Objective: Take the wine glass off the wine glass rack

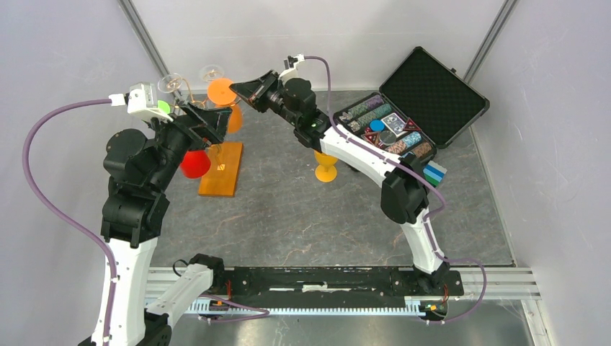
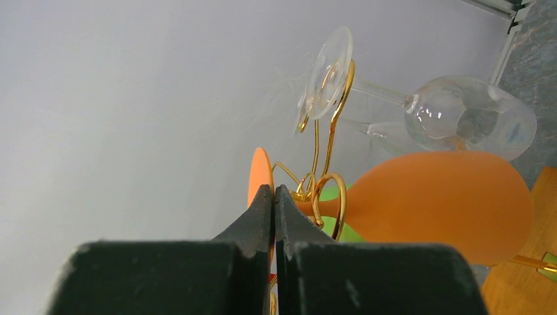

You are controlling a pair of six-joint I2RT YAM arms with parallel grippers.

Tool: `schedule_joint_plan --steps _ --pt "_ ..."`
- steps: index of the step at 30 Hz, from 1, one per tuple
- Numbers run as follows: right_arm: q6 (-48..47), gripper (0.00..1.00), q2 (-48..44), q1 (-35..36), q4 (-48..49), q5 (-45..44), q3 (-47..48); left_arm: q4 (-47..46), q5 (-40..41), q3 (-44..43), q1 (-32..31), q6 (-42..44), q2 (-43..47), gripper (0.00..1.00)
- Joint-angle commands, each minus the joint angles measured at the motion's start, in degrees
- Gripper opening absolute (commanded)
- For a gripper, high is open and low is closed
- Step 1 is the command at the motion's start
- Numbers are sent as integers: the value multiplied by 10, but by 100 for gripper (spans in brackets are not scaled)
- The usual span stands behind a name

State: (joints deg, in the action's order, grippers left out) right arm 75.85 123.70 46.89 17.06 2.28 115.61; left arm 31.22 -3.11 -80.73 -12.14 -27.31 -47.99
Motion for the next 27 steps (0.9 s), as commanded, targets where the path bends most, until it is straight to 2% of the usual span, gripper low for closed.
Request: schedule_joint_plan --steps 1,16,22,27 --pt "-26 0 4 3 64 -41 34 -4 1 -11 -1 19 4 100" --pt "-70 0 5 2 100 -143 30 -4 -9 -5 -1 19 8 100" --pt "-71 0 22 1 99 -162 59 0 -9 -7 -1 21 9 100" --pt "-81 0 -14 -2 110 -172 3 2 -12 -7 0 22 11 100"
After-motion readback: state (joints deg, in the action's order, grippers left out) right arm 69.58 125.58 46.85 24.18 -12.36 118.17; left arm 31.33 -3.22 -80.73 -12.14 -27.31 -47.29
